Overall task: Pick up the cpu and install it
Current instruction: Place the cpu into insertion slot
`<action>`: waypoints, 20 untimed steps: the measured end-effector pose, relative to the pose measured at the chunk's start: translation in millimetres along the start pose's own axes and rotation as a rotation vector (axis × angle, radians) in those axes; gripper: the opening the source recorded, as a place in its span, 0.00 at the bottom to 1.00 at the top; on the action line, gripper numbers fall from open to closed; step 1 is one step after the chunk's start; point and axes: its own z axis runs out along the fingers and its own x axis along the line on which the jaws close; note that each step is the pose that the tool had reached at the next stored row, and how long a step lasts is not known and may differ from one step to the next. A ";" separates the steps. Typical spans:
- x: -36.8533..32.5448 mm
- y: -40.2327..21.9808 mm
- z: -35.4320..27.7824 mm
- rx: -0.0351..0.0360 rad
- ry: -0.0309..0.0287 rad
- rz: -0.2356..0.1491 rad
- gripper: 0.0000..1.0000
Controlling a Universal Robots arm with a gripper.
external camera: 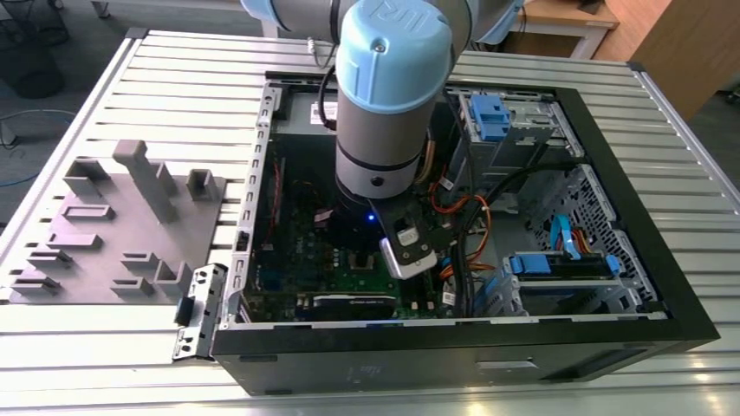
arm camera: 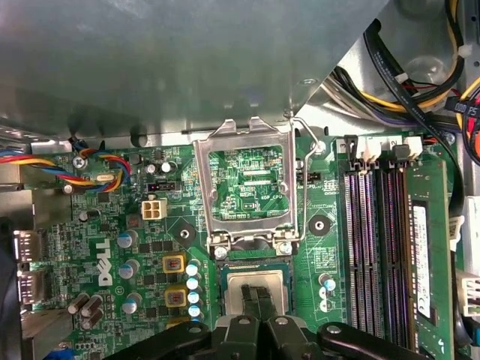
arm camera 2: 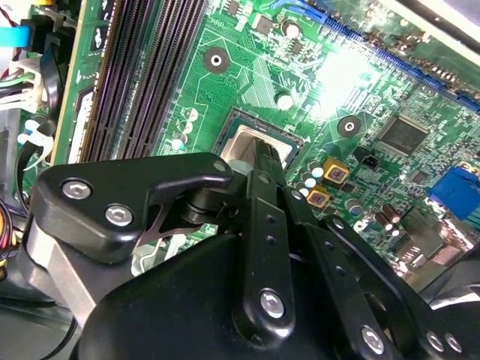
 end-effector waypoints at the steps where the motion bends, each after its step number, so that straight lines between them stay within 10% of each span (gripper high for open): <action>1: 0.0 0.1 0.2 -0.0004 -0.0002 0.000 0.11; 20: 0.1 0.4 -32.6 -0.0009 -0.0003 0.000 0.11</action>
